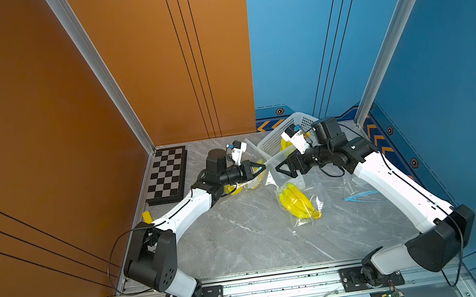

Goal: Open the zip-top bag and take out the banana
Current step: Pick up the zipper food storage bag at the center of the board.

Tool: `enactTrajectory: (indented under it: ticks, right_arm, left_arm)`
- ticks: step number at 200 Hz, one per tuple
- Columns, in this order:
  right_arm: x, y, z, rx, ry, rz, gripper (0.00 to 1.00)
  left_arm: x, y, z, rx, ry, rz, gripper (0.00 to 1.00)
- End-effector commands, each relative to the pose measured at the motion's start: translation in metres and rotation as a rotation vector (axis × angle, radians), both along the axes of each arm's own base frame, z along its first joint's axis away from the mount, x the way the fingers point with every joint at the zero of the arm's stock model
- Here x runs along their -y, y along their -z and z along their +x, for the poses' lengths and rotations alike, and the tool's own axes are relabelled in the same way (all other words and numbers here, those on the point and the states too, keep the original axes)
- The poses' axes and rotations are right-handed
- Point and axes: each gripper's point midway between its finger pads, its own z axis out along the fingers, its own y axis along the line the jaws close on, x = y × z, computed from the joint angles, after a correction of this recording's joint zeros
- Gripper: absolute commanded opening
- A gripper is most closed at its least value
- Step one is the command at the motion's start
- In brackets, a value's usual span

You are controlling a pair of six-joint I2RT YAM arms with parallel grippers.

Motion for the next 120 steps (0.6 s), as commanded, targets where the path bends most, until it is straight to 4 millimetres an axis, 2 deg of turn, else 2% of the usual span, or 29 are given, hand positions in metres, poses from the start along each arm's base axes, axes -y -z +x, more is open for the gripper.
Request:
enactTrajectory:
  ticks: [1, 31, 54, 83, 106, 120]
  right_arm:
    - [0.001, -0.033, -0.015, 0.201, -0.157, -0.051, 0.87]
    - [-0.008, -0.063, -0.022, 0.292, -0.241, -0.041, 0.86]
    - [-0.011, -0.071, -0.028, 0.342, -0.287, -0.088, 0.86]
    - [-0.019, -0.06, -0.04, 0.318, -0.372, -0.116, 0.84]
    - [-0.028, -0.042, -0.056, 0.281, -0.475, -0.145, 0.84]
    - [-0.027, -0.032, -0.057, 0.284, -0.508, -0.182, 0.82]
  left_arm:
    - [-0.004, 0.012, -0.057, 0.068, 0.189, 0.274, 0.03]
    - [-0.01, -0.02, -0.07, 0.208, 0.187, 0.296, 0.04]
    - [-0.017, -0.029, -0.085, 0.249, 0.244, 0.358, 0.04]
    - [-0.025, -0.027, -0.1, 0.272, 0.299, 0.416, 0.04]
    - [-0.033, -0.018, -0.107, 0.274, 0.312, 0.46, 0.05]
    - [-0.036, -0.018, -0.111, 0.279, 0.316, 0.47, 0.05]
